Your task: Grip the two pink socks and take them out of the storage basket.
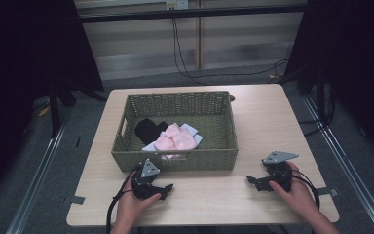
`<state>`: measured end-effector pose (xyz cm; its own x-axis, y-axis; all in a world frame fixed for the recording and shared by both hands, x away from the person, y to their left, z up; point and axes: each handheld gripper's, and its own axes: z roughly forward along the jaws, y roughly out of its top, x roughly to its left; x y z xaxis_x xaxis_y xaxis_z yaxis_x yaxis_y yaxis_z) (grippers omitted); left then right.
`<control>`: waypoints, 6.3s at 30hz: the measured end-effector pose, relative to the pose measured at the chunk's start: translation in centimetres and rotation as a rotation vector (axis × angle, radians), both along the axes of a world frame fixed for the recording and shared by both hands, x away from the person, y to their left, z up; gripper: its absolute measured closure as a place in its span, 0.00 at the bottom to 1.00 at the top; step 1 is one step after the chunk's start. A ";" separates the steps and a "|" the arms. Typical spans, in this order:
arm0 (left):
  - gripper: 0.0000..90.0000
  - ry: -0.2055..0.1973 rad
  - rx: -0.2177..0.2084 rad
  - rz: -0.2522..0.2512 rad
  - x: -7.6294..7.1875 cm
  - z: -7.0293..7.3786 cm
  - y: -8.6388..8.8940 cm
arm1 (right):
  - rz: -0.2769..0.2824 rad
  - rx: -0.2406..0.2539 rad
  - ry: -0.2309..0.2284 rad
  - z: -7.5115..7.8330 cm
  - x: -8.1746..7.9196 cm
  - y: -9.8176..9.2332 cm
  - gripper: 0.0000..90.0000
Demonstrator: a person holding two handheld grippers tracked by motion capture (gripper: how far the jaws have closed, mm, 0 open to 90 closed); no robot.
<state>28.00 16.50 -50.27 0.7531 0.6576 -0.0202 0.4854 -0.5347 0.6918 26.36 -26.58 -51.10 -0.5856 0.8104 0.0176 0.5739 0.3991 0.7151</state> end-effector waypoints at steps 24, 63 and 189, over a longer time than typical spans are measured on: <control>0.28 0.160 0.020 -0.018 1.6 5.9 0.1 | -0.002 0.000 0.003 0.0 0.0 0.0 0.12; 0.32 0.300 0.021 -0.091 3.9 15.2 -0.7 | -0.002 0.000 0.002 0.0 0.0 0.0 0.12; 0.98 0.463 0.154 0.059 16.0 17.2 -5.9 | -0.003 0.002 0.000 0.0 0.0 0.0 0.12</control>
<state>44.01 10.61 -33.08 0.6498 0.7202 -0.2430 0.7555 -0.5766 0.3111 26.36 -26.56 -51.09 -0.5829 0.8123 0.0187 0.5748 0.3961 0.7160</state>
